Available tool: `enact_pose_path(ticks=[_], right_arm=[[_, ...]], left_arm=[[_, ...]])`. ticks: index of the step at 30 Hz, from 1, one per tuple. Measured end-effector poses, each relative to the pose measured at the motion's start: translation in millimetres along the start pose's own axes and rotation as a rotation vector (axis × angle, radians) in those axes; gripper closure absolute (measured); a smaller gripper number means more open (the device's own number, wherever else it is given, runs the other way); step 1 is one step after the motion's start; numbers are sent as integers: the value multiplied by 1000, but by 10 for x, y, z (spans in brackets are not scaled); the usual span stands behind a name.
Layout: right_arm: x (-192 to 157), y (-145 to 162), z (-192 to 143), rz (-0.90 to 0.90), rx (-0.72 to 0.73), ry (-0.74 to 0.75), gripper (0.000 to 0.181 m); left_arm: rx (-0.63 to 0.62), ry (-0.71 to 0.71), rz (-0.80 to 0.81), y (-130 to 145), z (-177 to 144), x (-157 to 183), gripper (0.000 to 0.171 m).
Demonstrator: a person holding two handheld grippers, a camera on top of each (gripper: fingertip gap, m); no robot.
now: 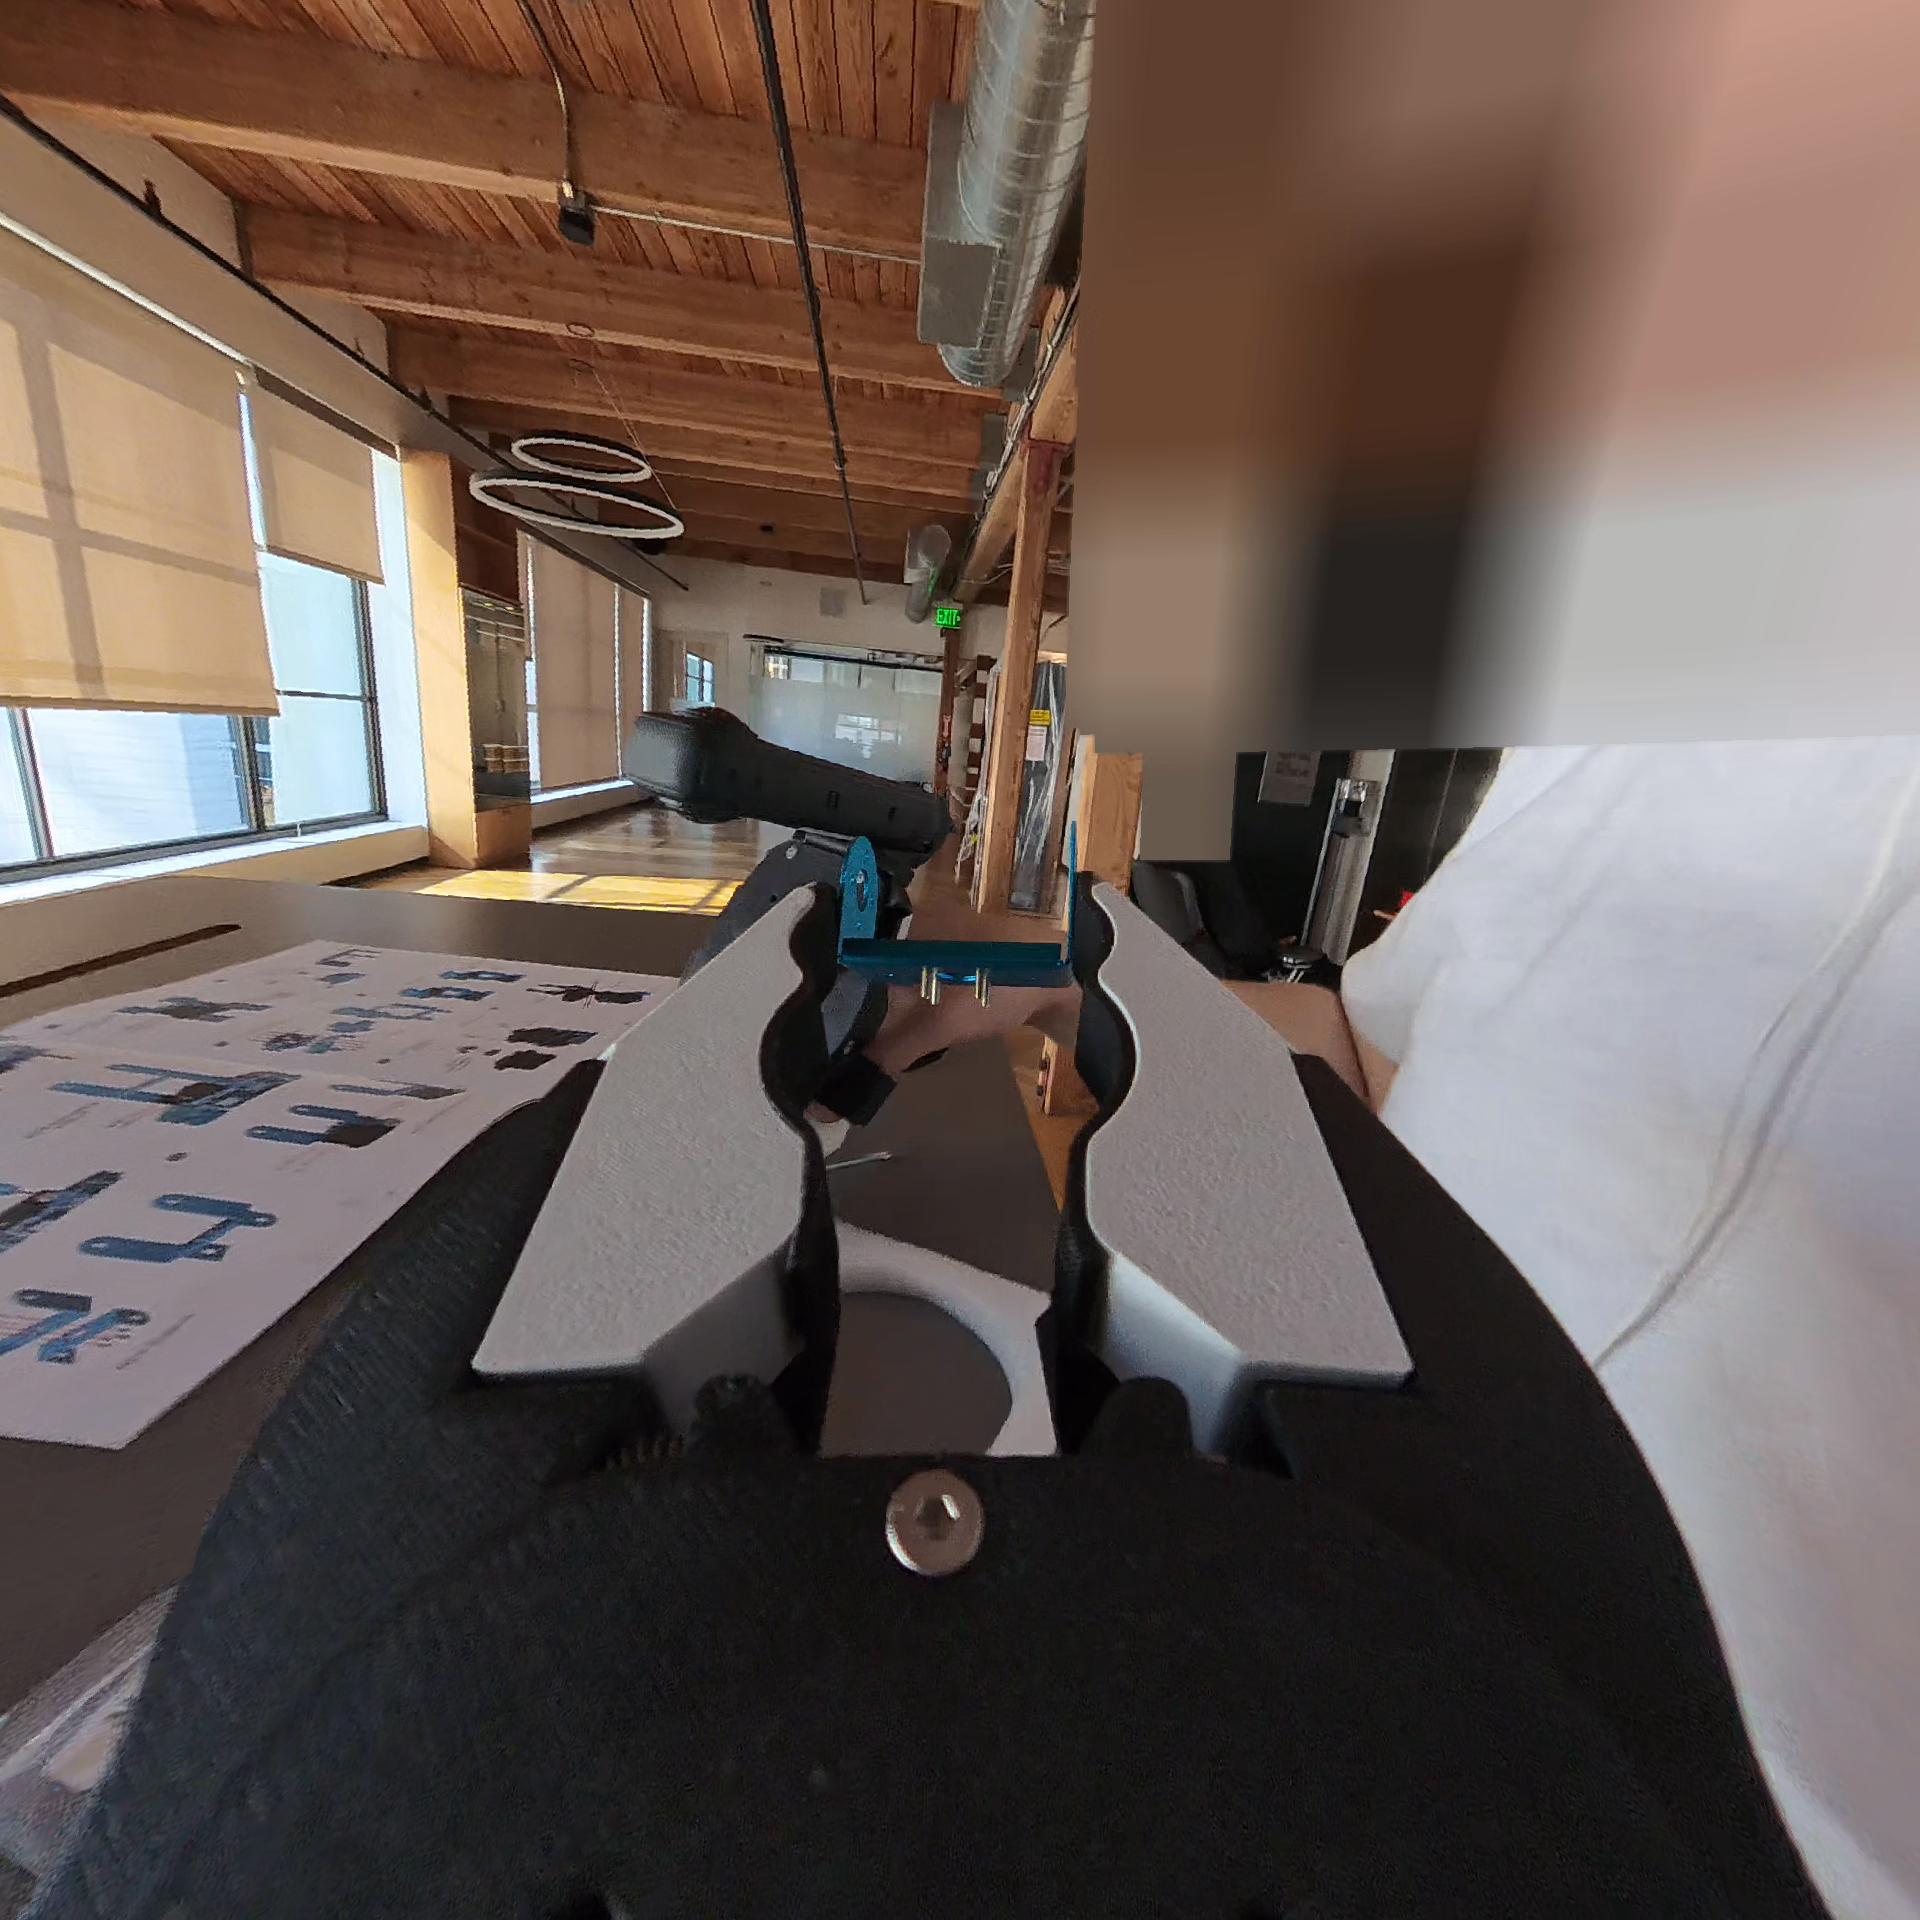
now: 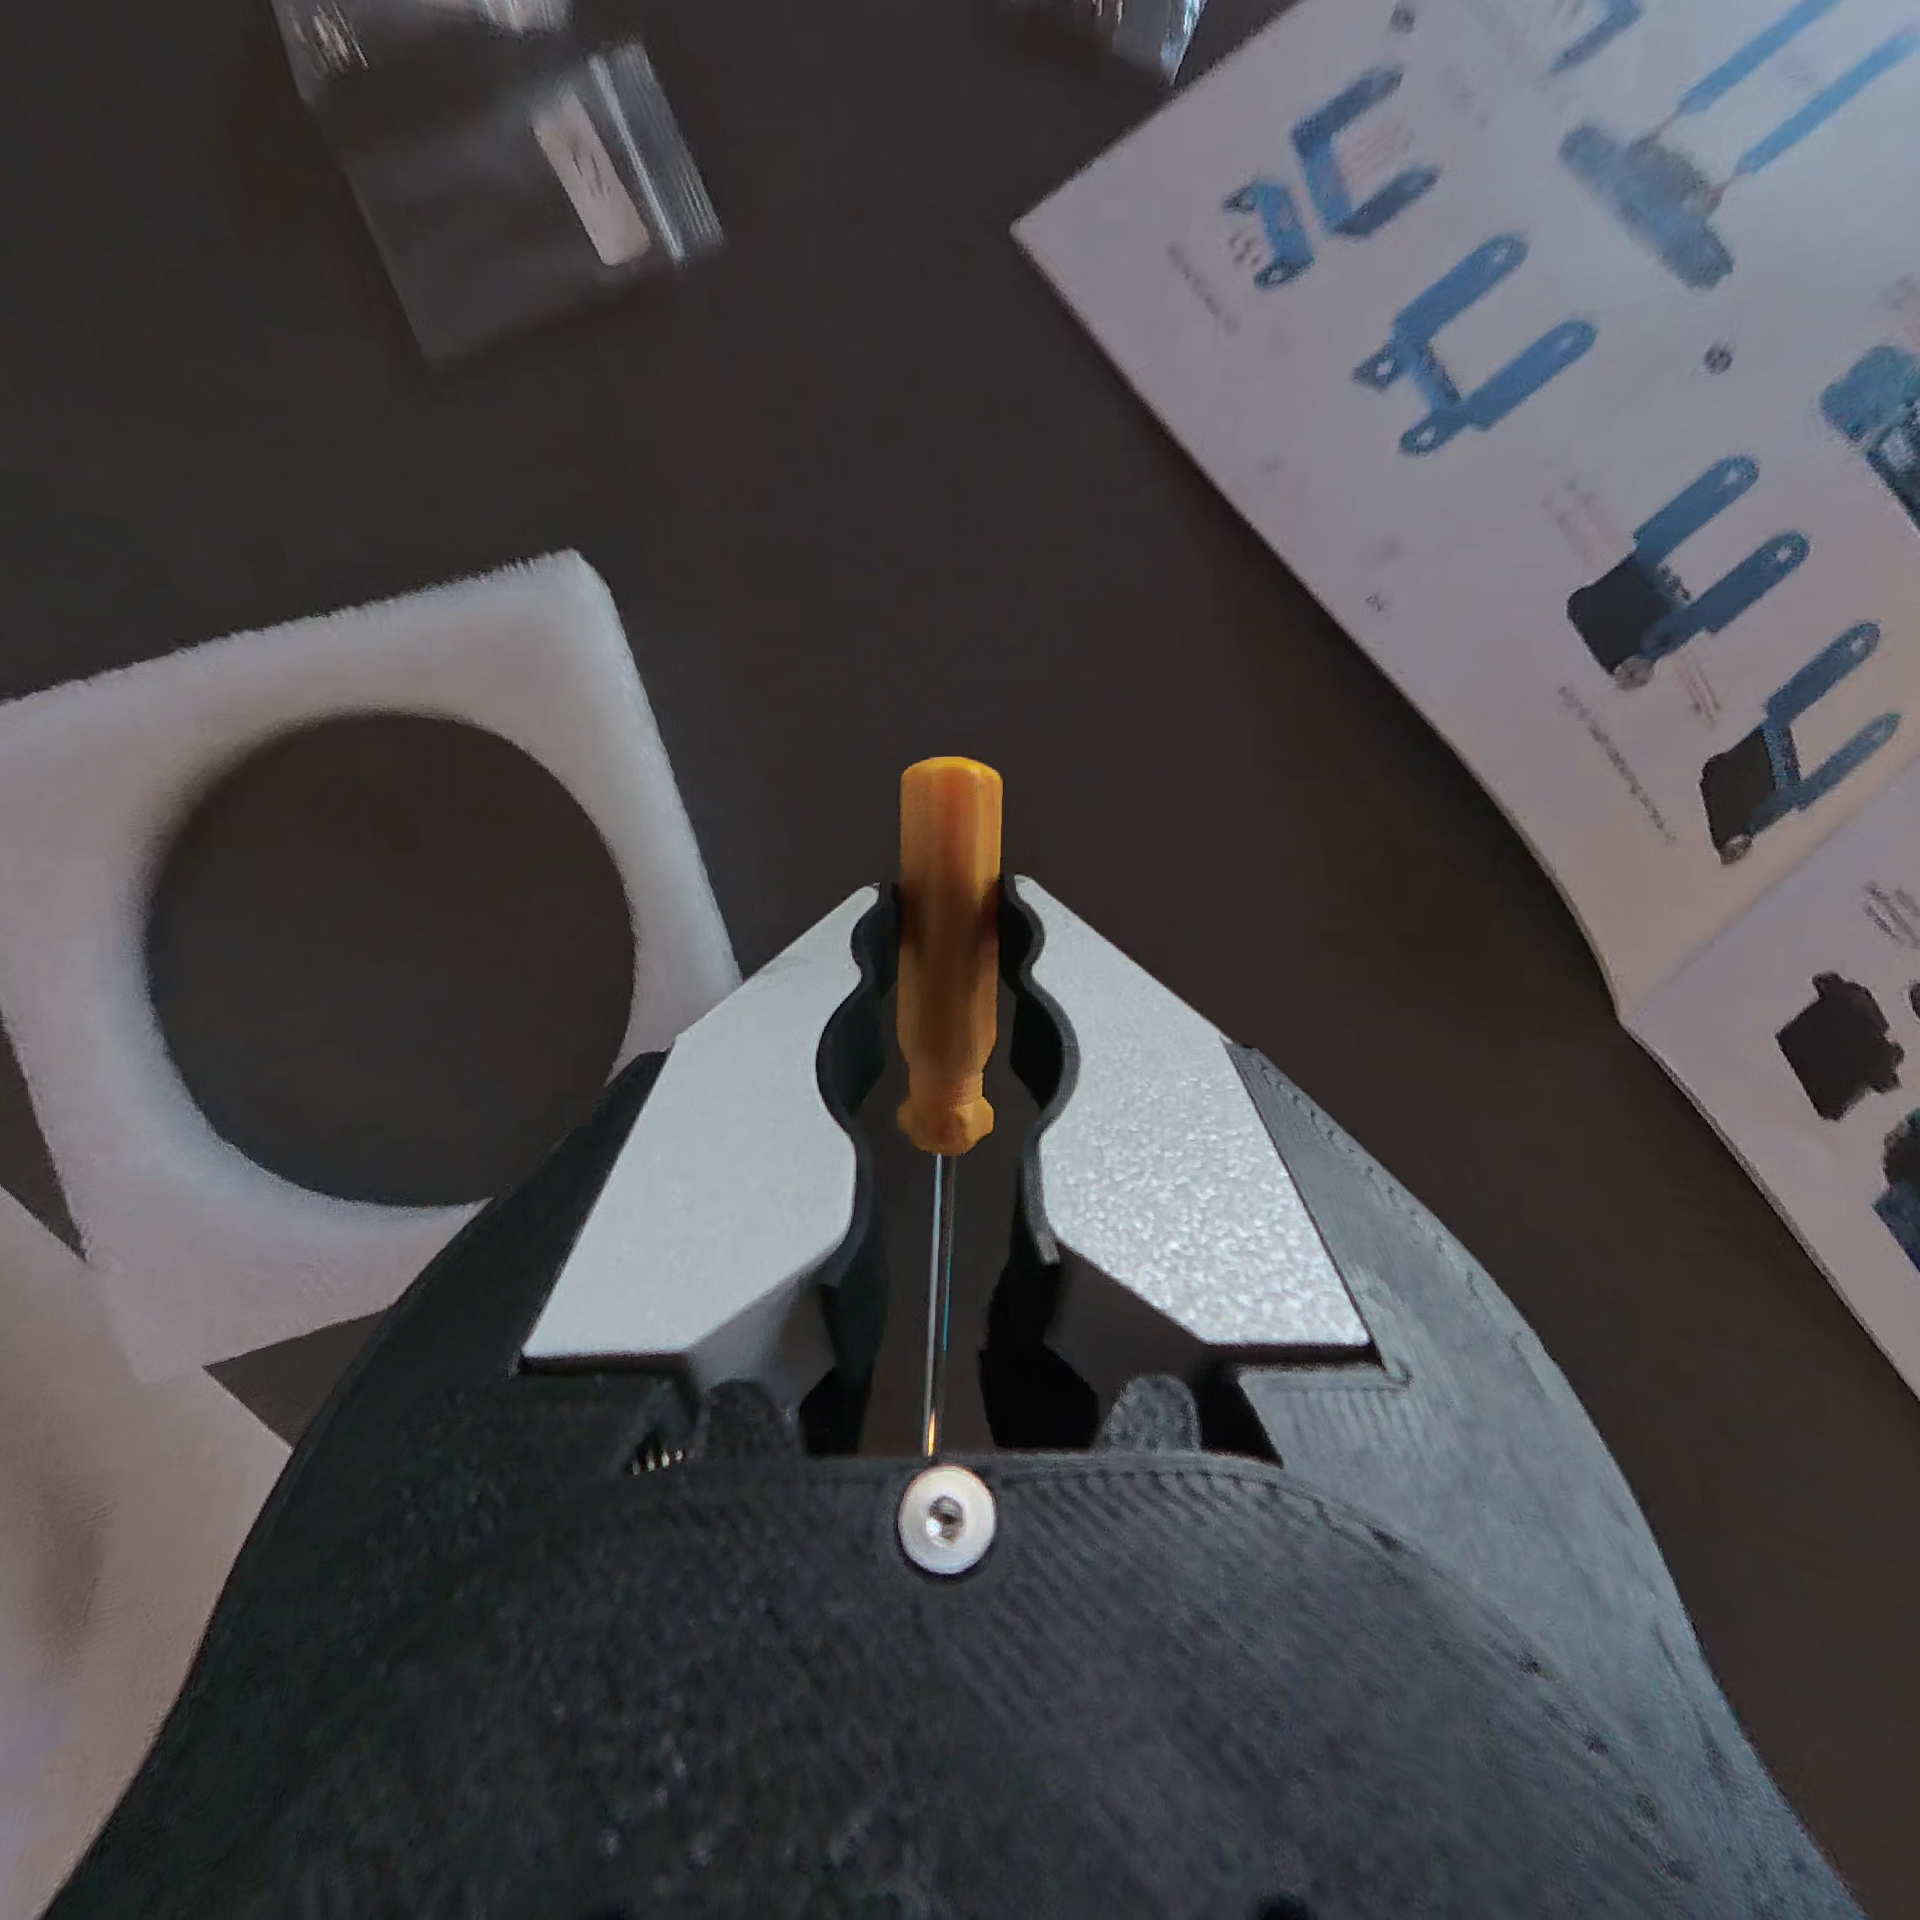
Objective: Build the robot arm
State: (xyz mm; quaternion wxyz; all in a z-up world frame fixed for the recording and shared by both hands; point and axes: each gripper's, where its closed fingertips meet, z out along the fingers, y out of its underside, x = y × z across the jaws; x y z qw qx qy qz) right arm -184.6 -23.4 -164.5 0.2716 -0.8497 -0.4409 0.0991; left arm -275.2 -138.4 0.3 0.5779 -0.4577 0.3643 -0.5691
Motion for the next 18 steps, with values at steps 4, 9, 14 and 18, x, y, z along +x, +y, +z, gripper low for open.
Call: enact_pose_path(ticks=[4,9,14,18], right_arm=[[-3,29,20,8,77,-119,154],[41,66,-209,-7,252,-275,145],[282,101,-562,-81,465,-273,147],[465,43,-773,26,626,-330,149]], left_arm=[[23,-42,-42,122,192,-59,127],[86,-109,-56,160,427,-156,127],[38,-136,-17,196,621,-284,127],[13,-104,-19,160,747,-410,127]])
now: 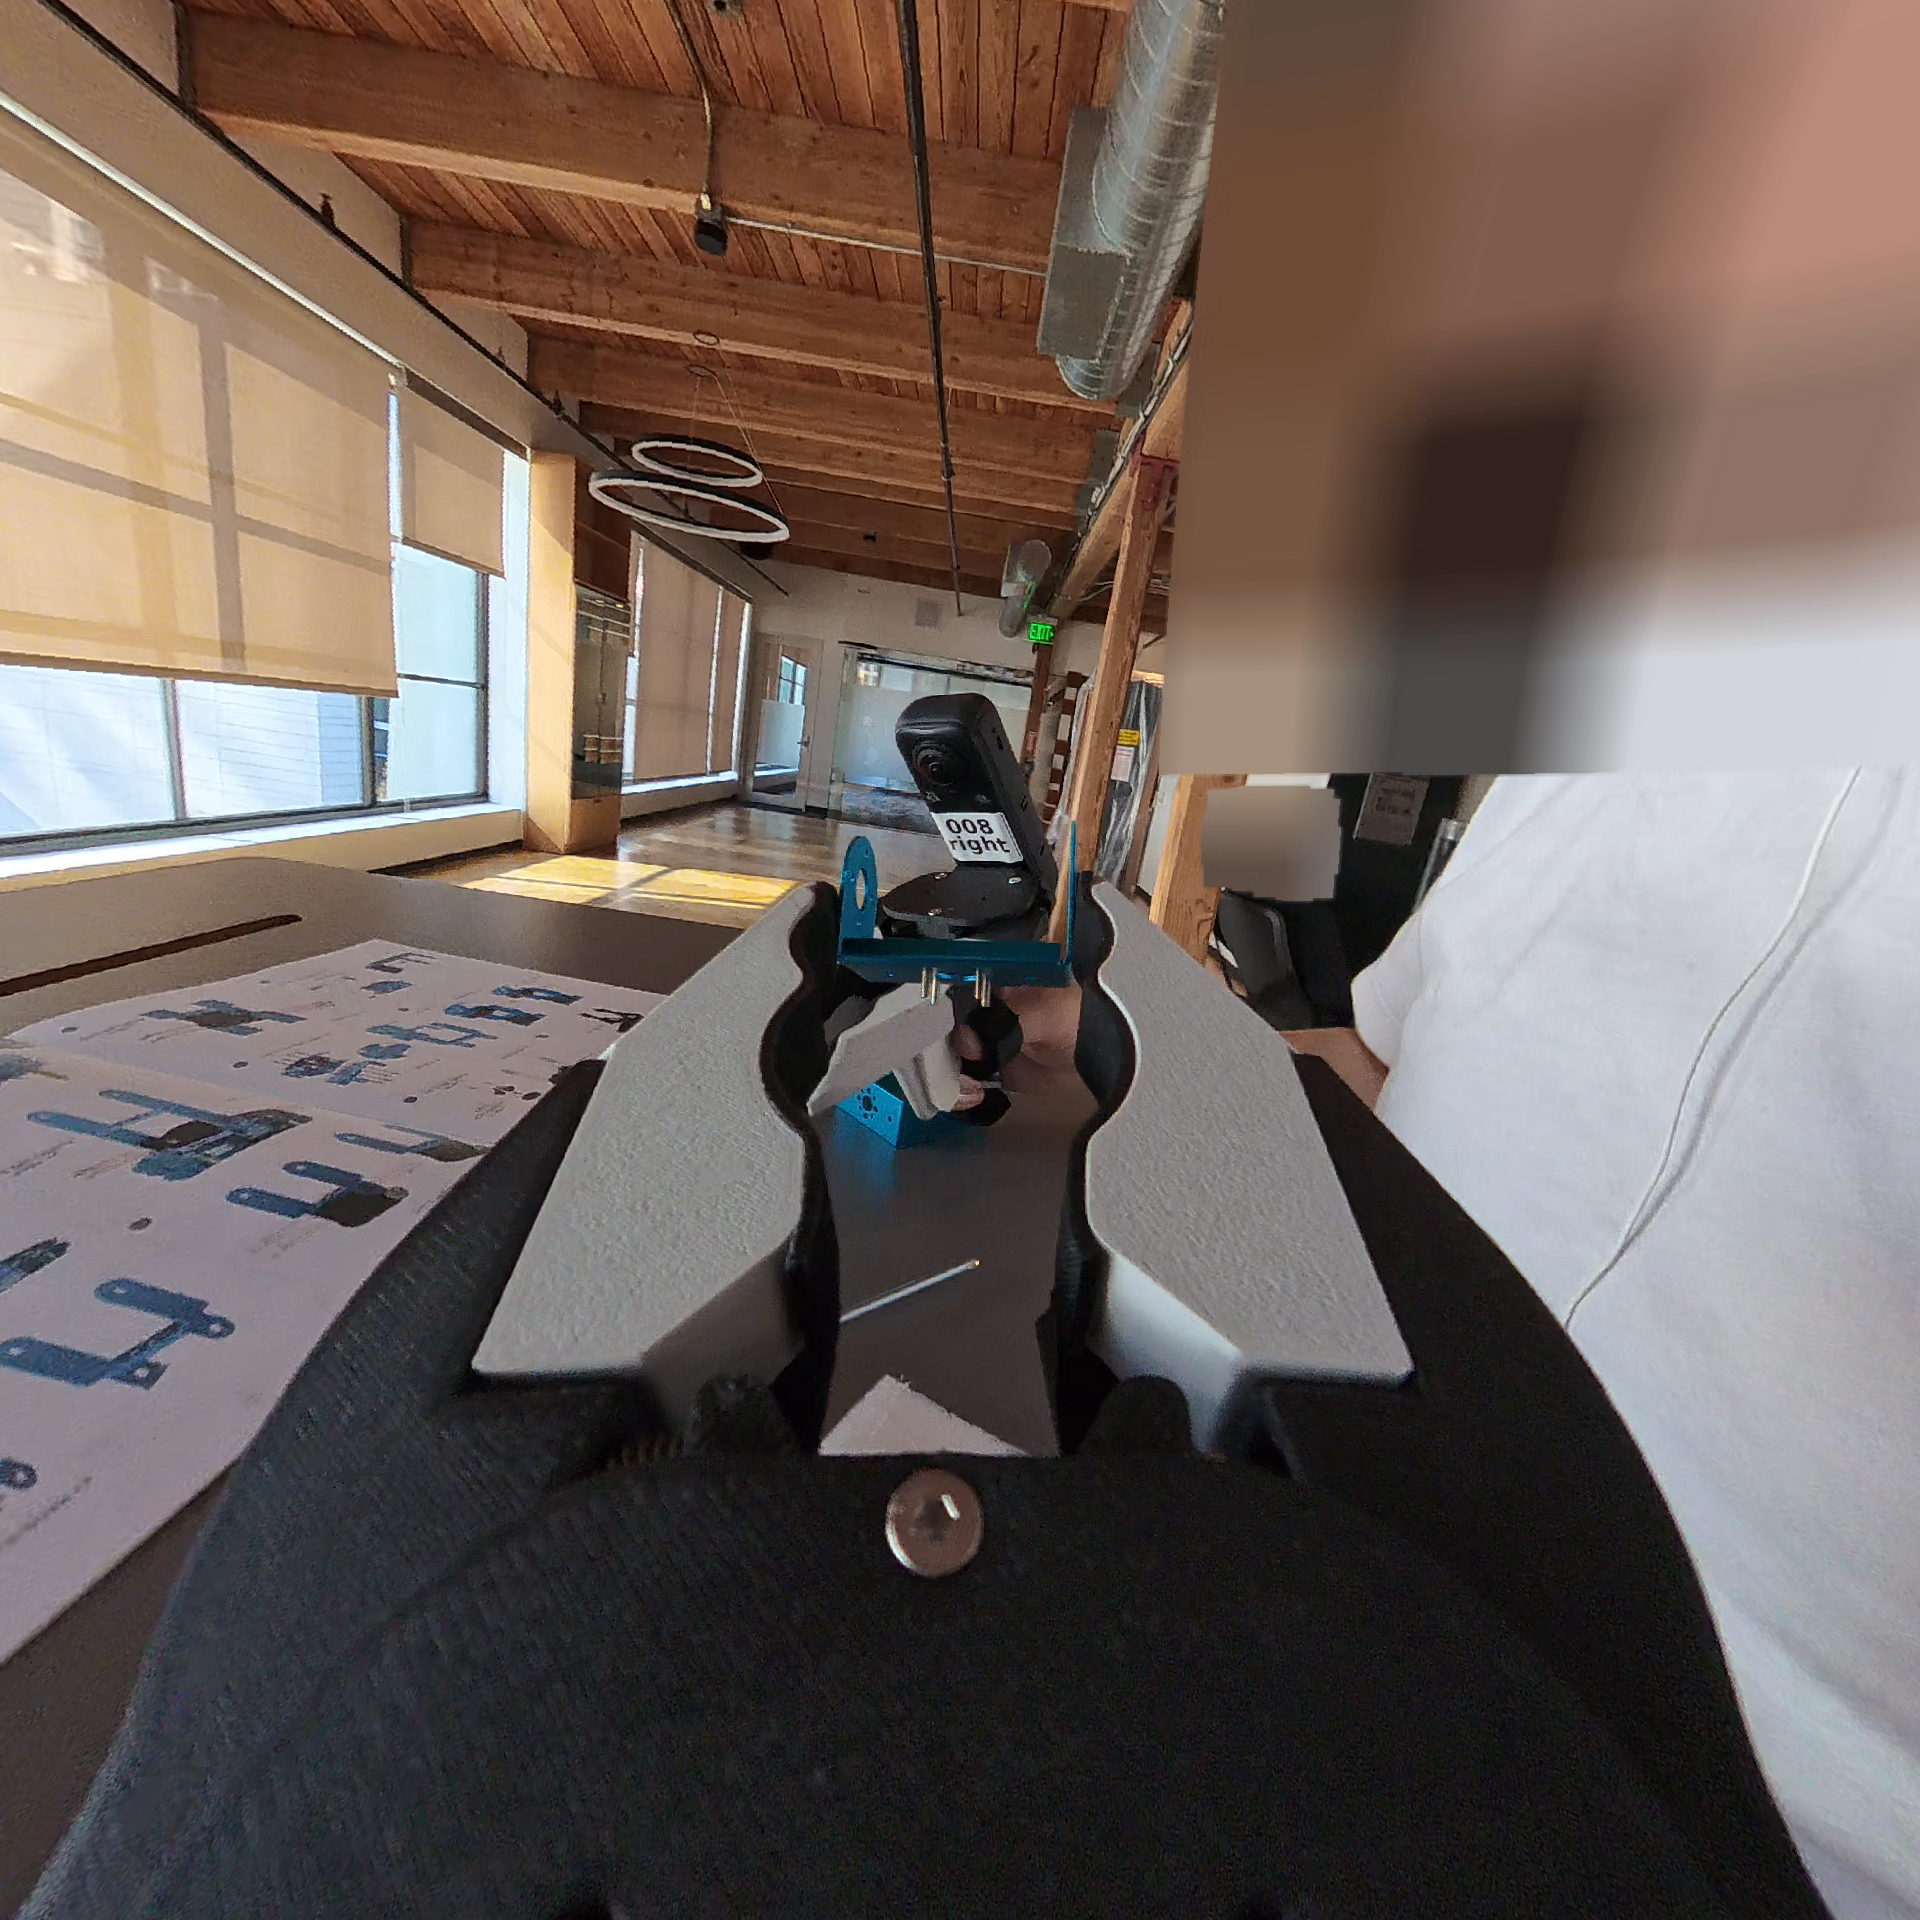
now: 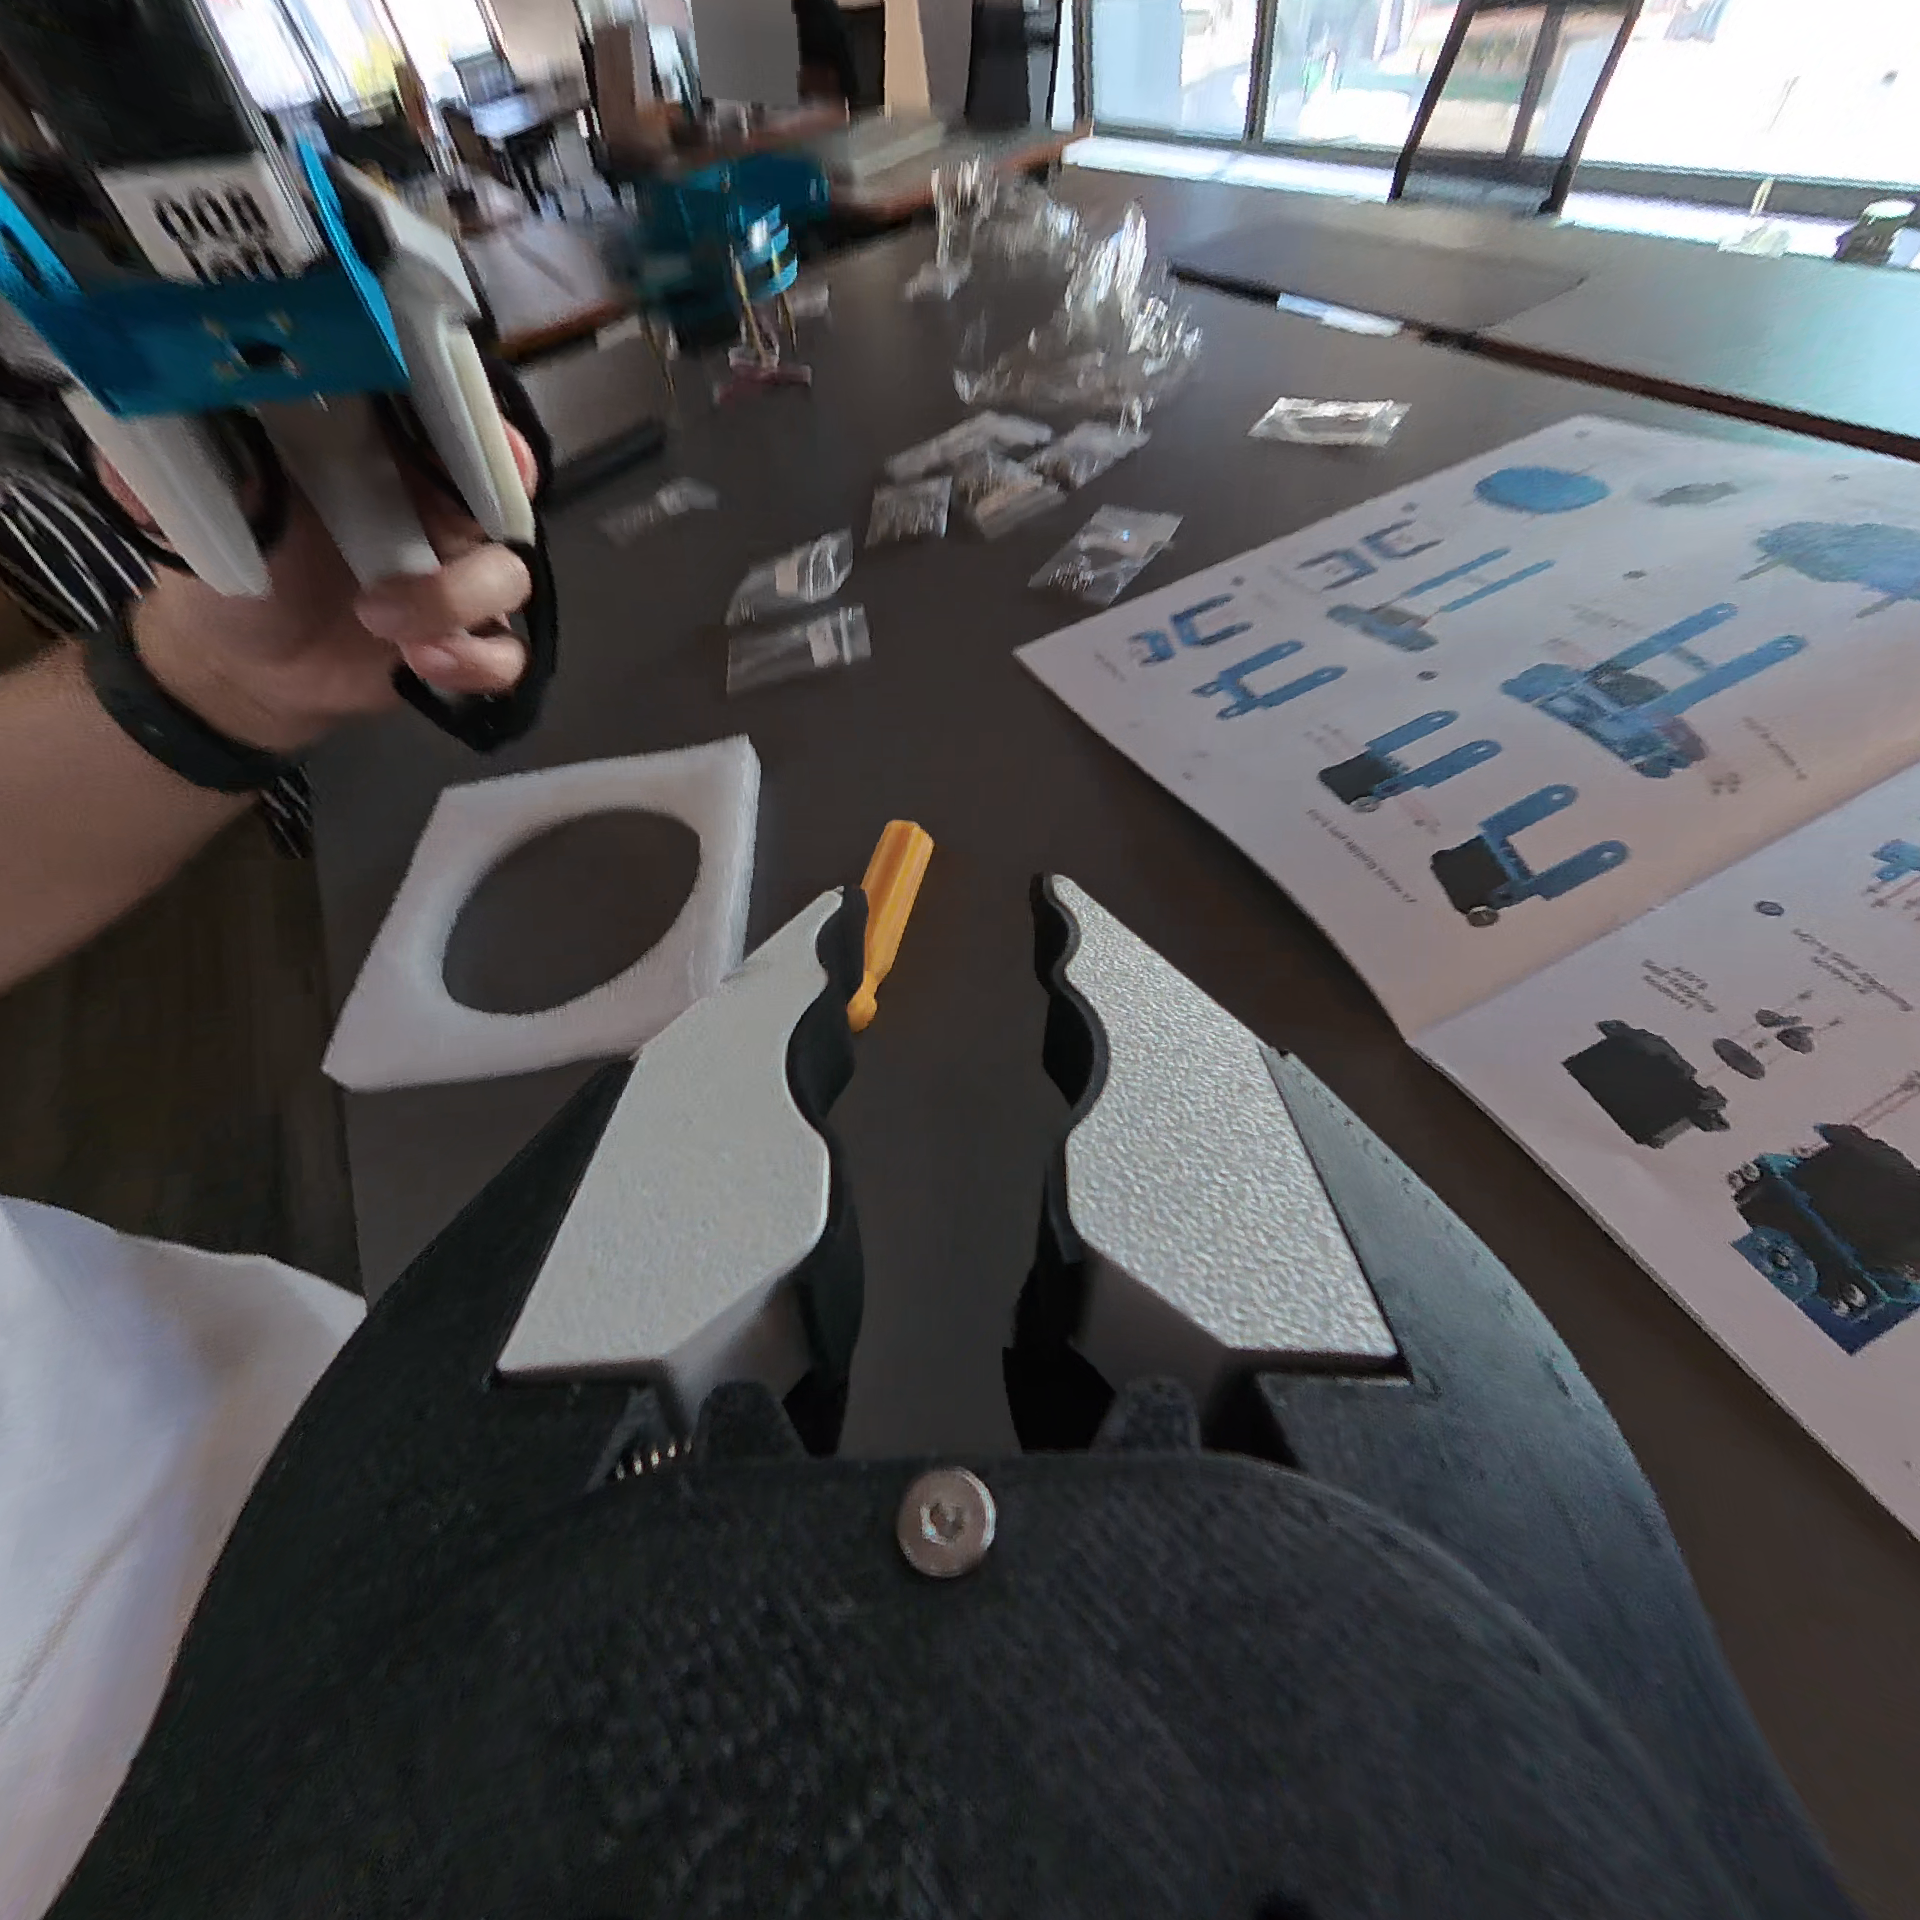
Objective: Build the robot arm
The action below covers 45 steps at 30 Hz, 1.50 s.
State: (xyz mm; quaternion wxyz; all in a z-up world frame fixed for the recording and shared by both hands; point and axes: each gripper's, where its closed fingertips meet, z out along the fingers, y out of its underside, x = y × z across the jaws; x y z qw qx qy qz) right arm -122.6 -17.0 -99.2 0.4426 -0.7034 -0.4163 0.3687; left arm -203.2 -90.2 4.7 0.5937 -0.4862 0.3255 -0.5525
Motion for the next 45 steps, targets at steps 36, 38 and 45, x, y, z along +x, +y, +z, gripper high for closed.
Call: enact_pose_path(ticks=[36,38,45], right_arm=[[447,-668,503,445,366,-168,176],[446,-681,500,453,392,-167,176],[418,-643,523,415,375,-152,177]], left_arm=[[-99,28,-13,26,-141,-911,127],[-80,17,-20,19,-149,-915,127],[-126,29,-5,138,-81,-866,127]])
